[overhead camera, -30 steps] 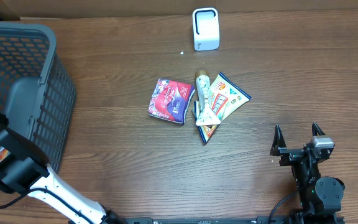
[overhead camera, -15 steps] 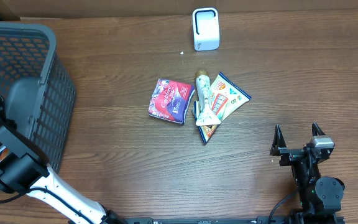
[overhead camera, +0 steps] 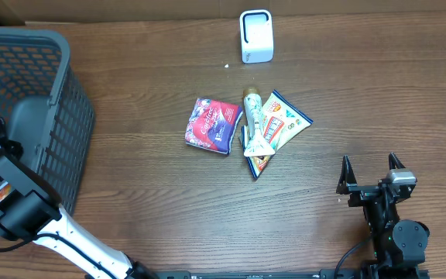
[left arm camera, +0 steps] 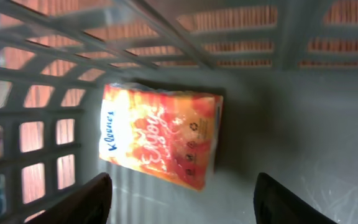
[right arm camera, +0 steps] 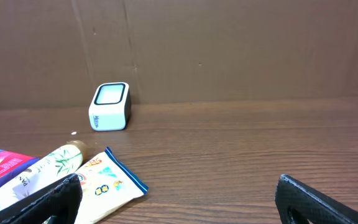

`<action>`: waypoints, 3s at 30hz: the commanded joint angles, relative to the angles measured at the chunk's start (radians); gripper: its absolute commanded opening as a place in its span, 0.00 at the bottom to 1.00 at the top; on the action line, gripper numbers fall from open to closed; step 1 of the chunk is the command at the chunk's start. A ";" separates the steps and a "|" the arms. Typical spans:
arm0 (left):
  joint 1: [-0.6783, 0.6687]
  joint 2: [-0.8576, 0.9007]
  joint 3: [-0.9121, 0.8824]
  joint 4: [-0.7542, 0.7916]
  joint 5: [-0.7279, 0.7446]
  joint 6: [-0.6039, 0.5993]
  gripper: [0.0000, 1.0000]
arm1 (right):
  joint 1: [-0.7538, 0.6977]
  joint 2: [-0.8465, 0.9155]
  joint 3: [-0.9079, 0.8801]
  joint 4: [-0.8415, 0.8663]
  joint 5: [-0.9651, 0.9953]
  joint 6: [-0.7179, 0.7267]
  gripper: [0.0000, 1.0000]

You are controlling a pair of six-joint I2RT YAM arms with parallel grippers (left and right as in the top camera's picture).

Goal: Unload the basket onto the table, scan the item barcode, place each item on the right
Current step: 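Grasp the orange Kleenex tissue pack in the basket with the left gripper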

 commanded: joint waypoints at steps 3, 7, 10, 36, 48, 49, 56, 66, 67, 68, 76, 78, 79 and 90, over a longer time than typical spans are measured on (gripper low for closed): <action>-0.001 0.007 -0.066 0.040 0.018 0.042 0.64 | -0.005 -0.012 -0.011 0.006 0.000 -0.004 1.00; -0.001 0.007 -0.092 0.068 0.016 0.041 0.65 | -0.005 -0.012 -0.011 0.006 0.000 -0.004 1.00; -0.001 0.007 -0.101 0.082 -0.003 0.042 0.65 | -0.005 -0.012 -0.011 0.006 0.000 -0.004 1.00; -0.001 0.009 -0.166 0.111 -0.034 0.049 0.04 | -0.005 -0.012 -0.011 0.006 0.000 -0.004 1.00; -0.009 0.003 -0.090 0.025 -0.031 0.071 0.04 | -0.005 -0.012 -0.011 0.006 0.000 -0.004 1.00; -0.009 0.003 -0.084 0.026 -0.029 0.071 0.05 | -0.005 -0.012 -0.011 0.006 0.000 -0.004 1.00; -0.008 0.003 -0.082 0.065 -0.032 0.072 0.99 | -0.005 -0.012 -0.011 0.006 0.000 -0.004 1.00; -0.006 0.004 -0.101 0.132 -0.032 0.072 0.93 | -0.005 -0.012 -0.011 0.006 0.000 -0.004 1.00; -0.005 0.004 -0.109 0.140 -0.033 0.072 0.92 | -0.005 -0.012 -0.011 0.006 0.000 -0.004 1.00; -0.003 0.004 -0.118 0.146 -0.038 0.072 0.91 | -0.005 -0.012 -0.011 0.006 0.000 -0.004 1.00; 0.042 0.005 -0.165 0.161 -0.086 0.071 0.81 | -0.005 -0.012 -0.011 0.006 0.000 -0.004 1.00; 0.056 0.005 -0.172 0.161 -0.085 0.071 0.79 | -0.005 -0.012 -0.011 0.006 0.000 -0.004 1.00; 0.061 0.005 -0.174 0.160 -0.085 0.071 0.78 | -0.005 -0.012 -0.011 0.006 0.000 -0.004 1.00; 0.083 0.005 -0.210 0.166 -0.081 0.063 0.40 | -0.005 -0.012 -0.011 0.006 0.000 -0.004 1.00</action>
